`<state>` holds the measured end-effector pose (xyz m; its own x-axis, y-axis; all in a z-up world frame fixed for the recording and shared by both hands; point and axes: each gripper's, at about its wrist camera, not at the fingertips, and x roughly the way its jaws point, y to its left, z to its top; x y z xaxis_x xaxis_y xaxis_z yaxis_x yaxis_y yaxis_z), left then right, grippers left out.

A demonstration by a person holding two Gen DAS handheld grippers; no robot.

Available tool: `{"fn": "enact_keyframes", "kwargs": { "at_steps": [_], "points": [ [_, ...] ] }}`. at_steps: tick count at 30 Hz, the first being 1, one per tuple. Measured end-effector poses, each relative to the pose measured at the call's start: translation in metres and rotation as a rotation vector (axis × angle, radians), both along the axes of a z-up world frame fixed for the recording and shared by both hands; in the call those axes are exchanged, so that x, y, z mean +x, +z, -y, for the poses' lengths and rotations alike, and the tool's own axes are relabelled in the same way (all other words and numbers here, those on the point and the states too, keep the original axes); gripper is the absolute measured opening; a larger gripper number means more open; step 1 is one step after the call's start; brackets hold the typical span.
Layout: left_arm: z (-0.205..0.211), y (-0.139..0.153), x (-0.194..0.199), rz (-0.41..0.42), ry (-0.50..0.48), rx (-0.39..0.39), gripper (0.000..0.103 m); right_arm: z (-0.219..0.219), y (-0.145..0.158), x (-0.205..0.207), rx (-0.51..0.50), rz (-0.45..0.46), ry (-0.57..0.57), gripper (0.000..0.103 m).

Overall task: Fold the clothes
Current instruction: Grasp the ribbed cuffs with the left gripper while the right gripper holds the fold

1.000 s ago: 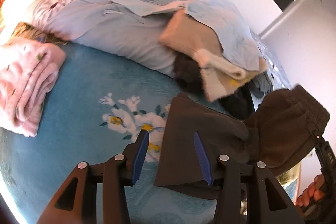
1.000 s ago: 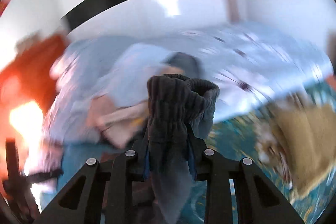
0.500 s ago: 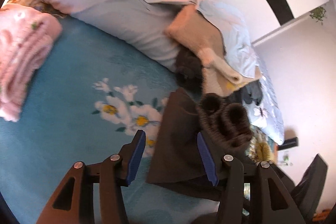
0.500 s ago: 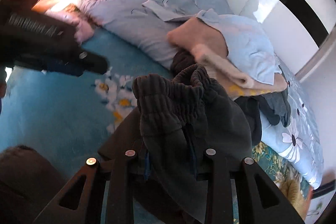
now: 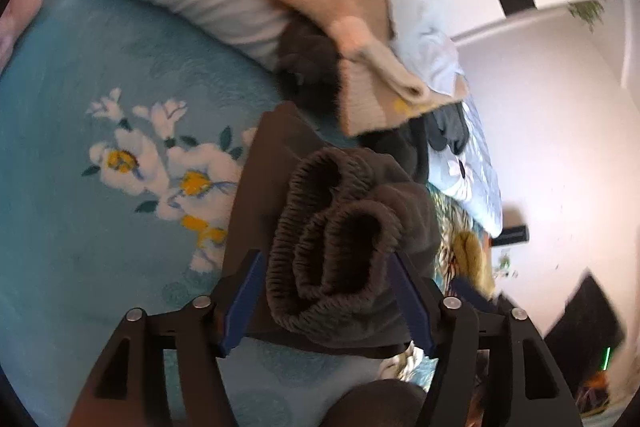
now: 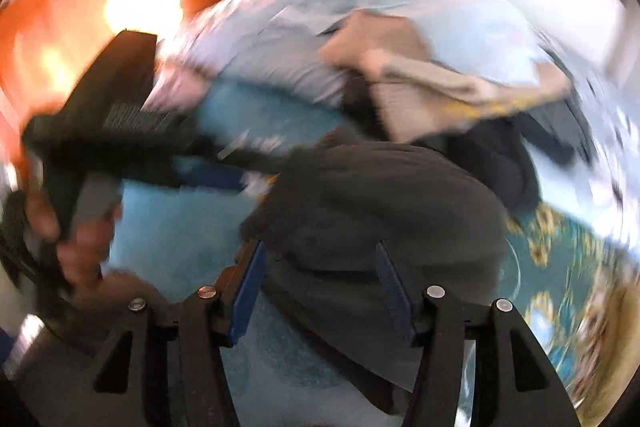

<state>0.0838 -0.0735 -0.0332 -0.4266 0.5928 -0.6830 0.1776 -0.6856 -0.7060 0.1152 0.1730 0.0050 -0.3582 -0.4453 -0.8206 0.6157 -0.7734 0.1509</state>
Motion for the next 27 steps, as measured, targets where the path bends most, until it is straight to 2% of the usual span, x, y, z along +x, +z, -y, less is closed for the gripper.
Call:
{"fn": "enact_keyframes", "kwargs": {
  "at_steps": [3, 5, 7, 8, 11, 14, 20, 23, 27],
  "points": [
    [-0.014, 0.000, -0.005, 0.008, -0.062, -0.090, 0.078, -0.036, -0.011, -0.034, -0.065, 0.084, -0.205, 0.059],
    [-0.022, -0.004, -0.006, 0.026, -0.097, -0.162, 0.078, -0.046, -0.024, -0.049, -0.059, 0.130, -0.276, 0.059],
    [-0.030, -0.008, -0.008, 0.023, -0.137, -0.181, 0.079, -0.054, -0.037, -0.054, -0.072, 0.181, -0.315, 0.059],
    [-0.032, -0.013, -0.011, 0.031, -0.156, -0.163, 0.079, -0.056, -0.042, -0.056, -0.088, 0.208, -0.320, 0.059],
    [-0.033, -0.031, -0.018, 0.067, -0.179, -0.093, 0.080, -0.062, -0.044, -0.056, -0.098, 0.213, -0.331, 0.059],
    [-0.031, -0.044, -0.020, 0.078, -0.189, 0.012, 0.082, -0.070, -0.045, -0.060, -0.114, 0.219, -0.353, 0.059],
    [-0.045, -0.047, -0.022, 0.049, -0.238, 0.001, 0.085, -0.077, -0.060, -0.081, -0.122, 0.265, -0.407, 0.059],
    [-0.047, -0.054, -0.027, 0.057, -0.243, 0.022, 0.085, -0.073, -0.066, -0.087, -0.094, 0.274, -0.409, 0.061],
    [-0.042, -0.058, -0.028, 0.066, -0.193, 0.051, 0.083, -0.073, -0.068, -0.090, -0.104, 0.295, -0.418, 0.062]
  ]
}}
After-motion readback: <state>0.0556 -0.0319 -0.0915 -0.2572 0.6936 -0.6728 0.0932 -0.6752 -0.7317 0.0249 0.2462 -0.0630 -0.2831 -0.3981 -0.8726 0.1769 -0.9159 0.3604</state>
